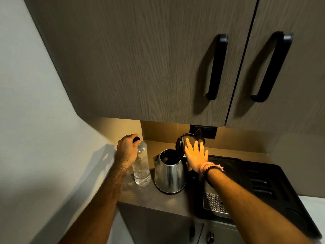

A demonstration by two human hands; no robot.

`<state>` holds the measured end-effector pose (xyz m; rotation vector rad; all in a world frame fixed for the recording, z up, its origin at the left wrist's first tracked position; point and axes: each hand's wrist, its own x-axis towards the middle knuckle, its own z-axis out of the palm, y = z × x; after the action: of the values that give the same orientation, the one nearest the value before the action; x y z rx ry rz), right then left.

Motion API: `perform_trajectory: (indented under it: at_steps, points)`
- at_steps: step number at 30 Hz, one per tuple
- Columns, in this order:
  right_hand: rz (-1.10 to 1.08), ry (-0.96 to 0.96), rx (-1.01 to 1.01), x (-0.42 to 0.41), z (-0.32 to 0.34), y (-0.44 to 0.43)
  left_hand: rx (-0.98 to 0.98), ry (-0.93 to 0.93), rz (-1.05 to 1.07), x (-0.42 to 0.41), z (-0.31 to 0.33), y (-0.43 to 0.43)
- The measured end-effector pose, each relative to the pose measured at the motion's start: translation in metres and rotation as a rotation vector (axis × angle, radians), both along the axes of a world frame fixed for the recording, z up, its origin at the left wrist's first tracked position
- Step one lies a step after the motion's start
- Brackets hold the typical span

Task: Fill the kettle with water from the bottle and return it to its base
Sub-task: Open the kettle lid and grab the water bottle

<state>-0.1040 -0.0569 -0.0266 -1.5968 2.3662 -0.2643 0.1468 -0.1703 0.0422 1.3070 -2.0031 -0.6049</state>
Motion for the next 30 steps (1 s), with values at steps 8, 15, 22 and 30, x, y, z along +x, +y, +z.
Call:
perform_trajectory:
  at_steps: [8,15,22,30]
  points:
    - [-0.003,-0.011,0.008,-0.002,-0.001,0.000,0.052,0.114,0.076,0.006,-0.005,-0.011]
    - [-0.008,-0.024,0.021,-0.002,-0.001,0.000,-0.047,0.132,0.185,0.000,-0.010,-0.012]
    - [0.012,-0.037,0.003,-0.003,-0.002,0.000,-0.320,0.286,0.143,-0.009,-0.042,0.051]
    - [-0.009,-0.054,0.003,-0.008,-0.007,-0.004,0.152,-0.077,0.121,0.002,-0.190,0.098]
